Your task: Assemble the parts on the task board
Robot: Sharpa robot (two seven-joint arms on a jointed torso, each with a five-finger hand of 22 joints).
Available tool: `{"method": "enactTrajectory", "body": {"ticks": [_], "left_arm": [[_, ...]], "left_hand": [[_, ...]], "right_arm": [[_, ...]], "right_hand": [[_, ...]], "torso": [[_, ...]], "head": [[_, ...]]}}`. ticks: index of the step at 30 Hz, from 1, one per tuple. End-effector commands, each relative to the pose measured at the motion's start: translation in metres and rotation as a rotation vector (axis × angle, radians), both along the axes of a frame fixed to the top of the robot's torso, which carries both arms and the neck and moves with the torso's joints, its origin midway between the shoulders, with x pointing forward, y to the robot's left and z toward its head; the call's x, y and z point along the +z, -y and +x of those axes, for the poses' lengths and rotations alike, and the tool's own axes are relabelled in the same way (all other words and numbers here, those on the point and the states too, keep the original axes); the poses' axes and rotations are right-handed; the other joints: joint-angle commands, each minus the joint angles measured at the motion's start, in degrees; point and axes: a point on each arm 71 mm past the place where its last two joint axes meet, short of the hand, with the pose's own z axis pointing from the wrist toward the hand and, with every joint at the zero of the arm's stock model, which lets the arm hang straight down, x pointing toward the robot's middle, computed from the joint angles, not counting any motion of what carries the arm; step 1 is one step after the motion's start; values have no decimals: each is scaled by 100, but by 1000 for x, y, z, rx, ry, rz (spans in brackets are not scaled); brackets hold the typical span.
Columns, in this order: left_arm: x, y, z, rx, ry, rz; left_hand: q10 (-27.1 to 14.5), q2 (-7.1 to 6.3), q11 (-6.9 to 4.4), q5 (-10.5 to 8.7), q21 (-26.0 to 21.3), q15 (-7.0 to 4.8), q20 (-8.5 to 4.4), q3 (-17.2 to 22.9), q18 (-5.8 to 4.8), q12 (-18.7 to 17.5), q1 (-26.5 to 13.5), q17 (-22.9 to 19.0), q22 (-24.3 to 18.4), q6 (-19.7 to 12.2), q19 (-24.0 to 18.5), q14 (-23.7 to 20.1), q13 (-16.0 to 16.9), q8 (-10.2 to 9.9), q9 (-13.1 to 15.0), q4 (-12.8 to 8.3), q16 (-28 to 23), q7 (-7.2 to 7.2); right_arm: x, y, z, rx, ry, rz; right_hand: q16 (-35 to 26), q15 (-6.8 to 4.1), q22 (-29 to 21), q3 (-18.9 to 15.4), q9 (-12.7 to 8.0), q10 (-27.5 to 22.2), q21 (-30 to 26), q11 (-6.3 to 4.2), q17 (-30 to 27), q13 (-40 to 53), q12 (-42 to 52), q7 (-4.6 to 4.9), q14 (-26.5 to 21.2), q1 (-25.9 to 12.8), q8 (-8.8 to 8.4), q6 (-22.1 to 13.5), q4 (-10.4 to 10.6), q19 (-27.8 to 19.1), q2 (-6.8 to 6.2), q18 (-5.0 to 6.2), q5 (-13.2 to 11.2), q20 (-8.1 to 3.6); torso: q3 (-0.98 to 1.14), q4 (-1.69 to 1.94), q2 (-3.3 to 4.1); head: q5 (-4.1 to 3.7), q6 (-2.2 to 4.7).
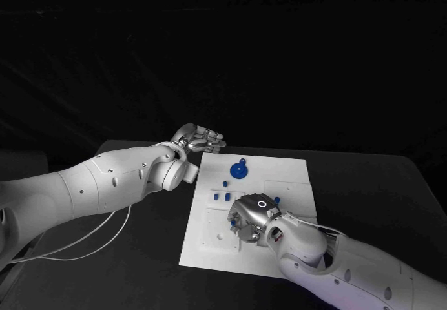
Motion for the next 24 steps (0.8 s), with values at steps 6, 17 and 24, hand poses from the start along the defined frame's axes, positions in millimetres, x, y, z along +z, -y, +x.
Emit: {"method": "enactTrajectory", "body": {"ticks": [6, 17, 24], "left_arm": [[1, 2, 0, -17, 1, 1], [1, 1, 0, -15, 1, 1], [1, 1, 0, -14, 2, 2]], "left_hand": [[-29, 40, -4, 12, 13, 14, 0, -31, -16, 18, 4, 0, -5, -5, -20, -38, 3, -18, 1, 3, -22, 34], [-38, 38, -1, 12, 15, 17, 3, -47, -15, 19, 14, 4, -64, -17, -14, -46, 3, -19, 0, 4, -22, 39], [-38, 38, -1, 12, 15, 17, 3, -47, -15, 19, 14, 4, -64, -17, -14, -46, 3, -19, 0, 4, -22, 39]], "right_arm": [[-5, 3, -1, -5, -25, 12], [4, 4, -3, -8, 17, 106], [13, 9, -6, -9, 41, 182]], "right_hand": [[43, 97, -80, -196, -6, -342, -73, 95, -89, -17, -30, 18, -31, 109, -18, -186, 72, 203, -123, 139, 43, 97], [68, 157, -204, -654, -9, -708, -141, 181, -250, -16, -27, -20, -81, 327, -19, -439, 145, 204, -237, 276, 130, 179], [68, 159, -262, -740, -10, -736, -130, 188, -310, -16, -27, -50, -57, 402, -22, -514, 168, 219, -281, 310, 153, 189]], "torso": [[0, 3, 2], [-2, 6, 0], [-2, 1, -2]], "head": [[-10, 0], [-18, 2], [-34, 22]]}}
